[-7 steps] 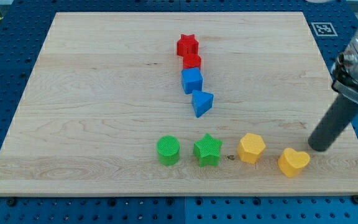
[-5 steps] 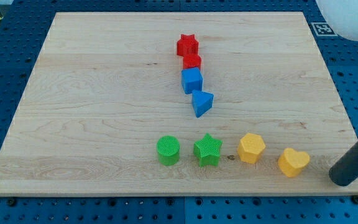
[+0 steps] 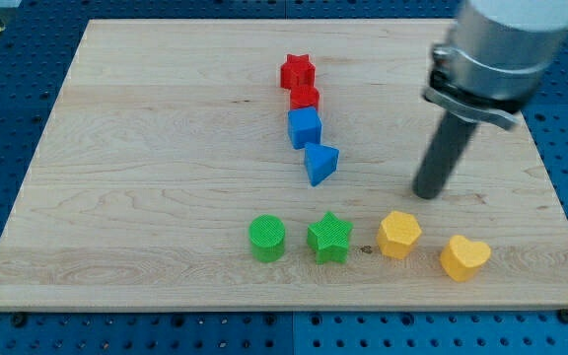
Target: Move the green circle close to the green star
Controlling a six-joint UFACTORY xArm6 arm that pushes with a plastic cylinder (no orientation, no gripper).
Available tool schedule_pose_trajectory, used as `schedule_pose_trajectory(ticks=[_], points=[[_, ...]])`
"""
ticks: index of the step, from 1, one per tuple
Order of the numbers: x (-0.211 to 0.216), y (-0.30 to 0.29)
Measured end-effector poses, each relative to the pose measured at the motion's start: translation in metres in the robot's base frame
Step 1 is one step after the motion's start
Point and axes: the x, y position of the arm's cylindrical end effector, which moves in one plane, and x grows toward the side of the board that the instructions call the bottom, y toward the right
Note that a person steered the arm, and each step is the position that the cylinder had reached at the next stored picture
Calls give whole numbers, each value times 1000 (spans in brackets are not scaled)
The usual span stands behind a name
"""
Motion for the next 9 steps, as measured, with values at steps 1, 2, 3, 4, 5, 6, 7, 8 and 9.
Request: schedule_pose_trajectory(ticks=[1, 2, 3, 4, 5, 6, 7, 8, 9], points=[[-12, -61], [-16, -113], [-16, -145], [-16, -185], [6, -209], [44, -214], [57, -214], [58, -208], [75, -187]])
